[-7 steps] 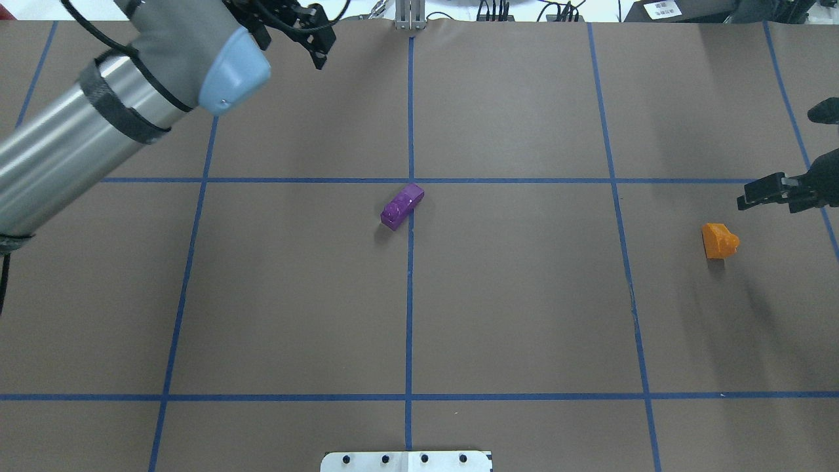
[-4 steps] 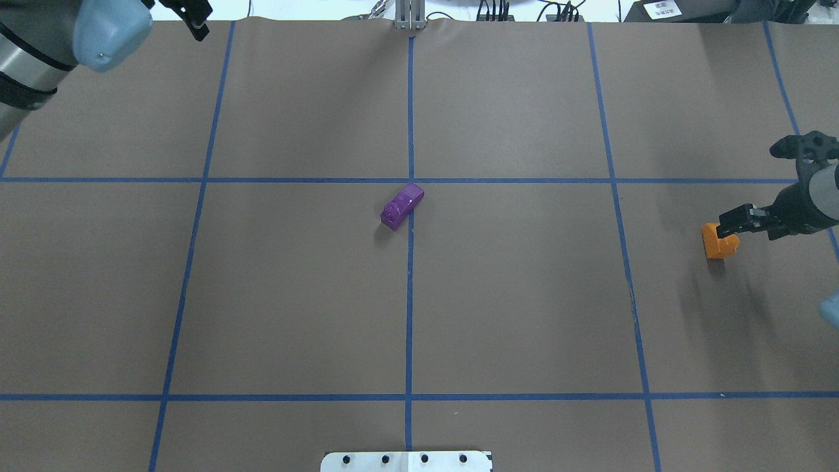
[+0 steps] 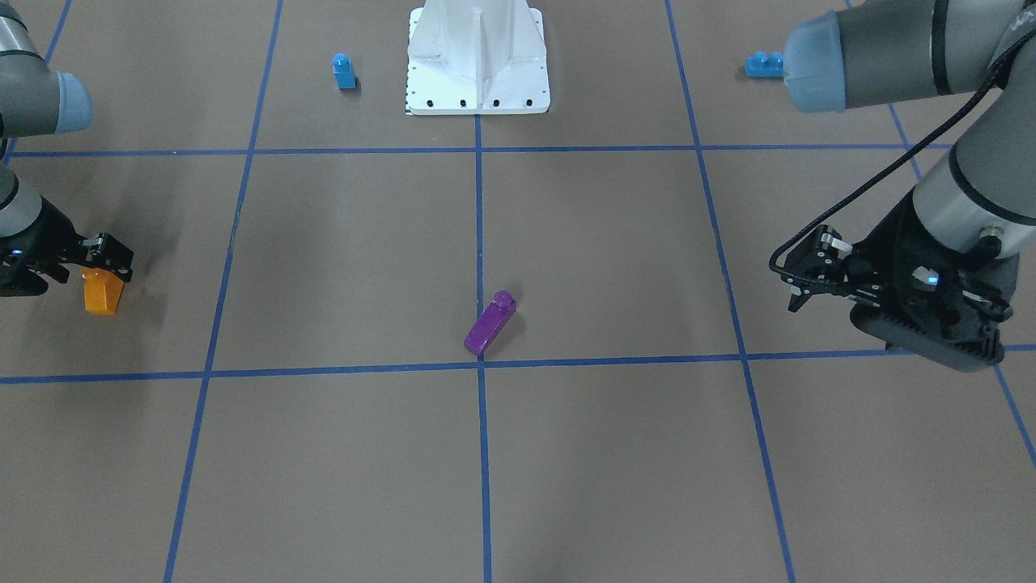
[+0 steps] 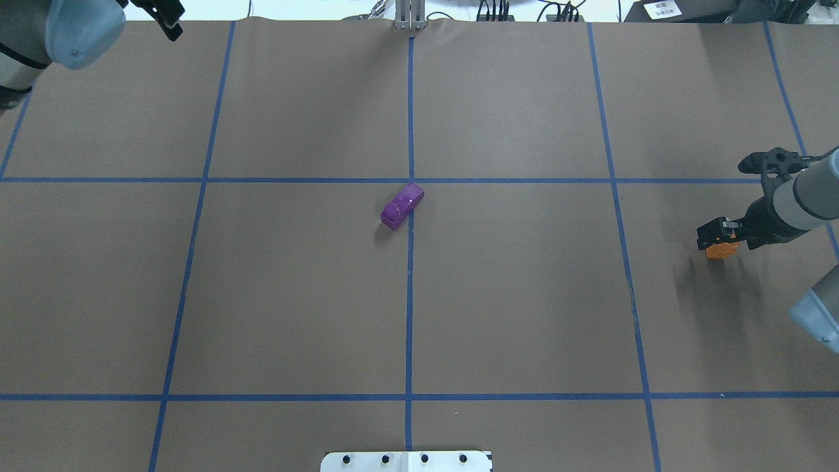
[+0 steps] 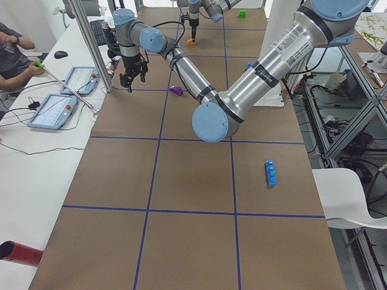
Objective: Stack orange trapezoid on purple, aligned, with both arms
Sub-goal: 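Withdraw the left arm while the right gripper descends onto the orange trapezoid block, then close the right gripper on the orange block and lift it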
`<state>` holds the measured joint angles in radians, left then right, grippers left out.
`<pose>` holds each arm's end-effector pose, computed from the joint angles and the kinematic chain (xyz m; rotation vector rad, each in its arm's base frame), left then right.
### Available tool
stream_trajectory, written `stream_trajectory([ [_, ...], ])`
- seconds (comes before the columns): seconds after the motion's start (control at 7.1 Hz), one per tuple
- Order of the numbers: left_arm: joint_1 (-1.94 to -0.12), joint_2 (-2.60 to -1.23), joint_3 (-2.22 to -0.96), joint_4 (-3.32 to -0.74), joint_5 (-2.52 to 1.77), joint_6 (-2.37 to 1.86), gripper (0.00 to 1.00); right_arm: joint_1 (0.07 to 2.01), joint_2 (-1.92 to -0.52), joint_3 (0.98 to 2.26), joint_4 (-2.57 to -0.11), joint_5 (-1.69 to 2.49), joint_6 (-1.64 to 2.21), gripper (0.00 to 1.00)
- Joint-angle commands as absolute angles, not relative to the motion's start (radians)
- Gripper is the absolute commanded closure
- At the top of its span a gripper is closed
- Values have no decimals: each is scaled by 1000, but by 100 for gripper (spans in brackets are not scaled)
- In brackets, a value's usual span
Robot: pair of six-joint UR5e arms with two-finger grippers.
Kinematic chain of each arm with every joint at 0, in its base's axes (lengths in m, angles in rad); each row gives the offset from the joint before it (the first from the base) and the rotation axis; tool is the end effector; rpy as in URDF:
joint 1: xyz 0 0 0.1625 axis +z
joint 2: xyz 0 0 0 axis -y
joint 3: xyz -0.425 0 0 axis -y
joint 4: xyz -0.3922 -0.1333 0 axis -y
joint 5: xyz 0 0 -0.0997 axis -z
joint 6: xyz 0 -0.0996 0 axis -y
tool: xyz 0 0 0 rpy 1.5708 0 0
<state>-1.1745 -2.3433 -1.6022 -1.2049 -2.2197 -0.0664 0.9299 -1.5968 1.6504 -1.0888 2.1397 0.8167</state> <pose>0.1999 -0.6672 0.2140 0.2670 0.7242 0.4556 -0.2406 -0.4557 0.5876 0.0189 -0.7602 0.0149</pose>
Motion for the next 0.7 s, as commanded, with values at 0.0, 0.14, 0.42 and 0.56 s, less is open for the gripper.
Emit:
stream_trajectory([
  [0.0, -1178, -2319, -1615, -1209, -2220, -66, 0, 922, -1575, 1631, -1089, 2141, 815, 13],
  [0.14, -1177, -2318, -1615, -1209, -2220, -66, 0, 922, -1575, 1625, -1089, 2146, 813, 25],
  [0.42, -1172, -2318, -1615, -1206, -2220, -66, 0, 925, -1580, 1620, -1089, 2151, 802, 30],
  [0.56, -1173, -2318, -1615, -1206, -2220, -66, 0, 927, -1585, 1621, -1089, 2152, 801, 35],
])
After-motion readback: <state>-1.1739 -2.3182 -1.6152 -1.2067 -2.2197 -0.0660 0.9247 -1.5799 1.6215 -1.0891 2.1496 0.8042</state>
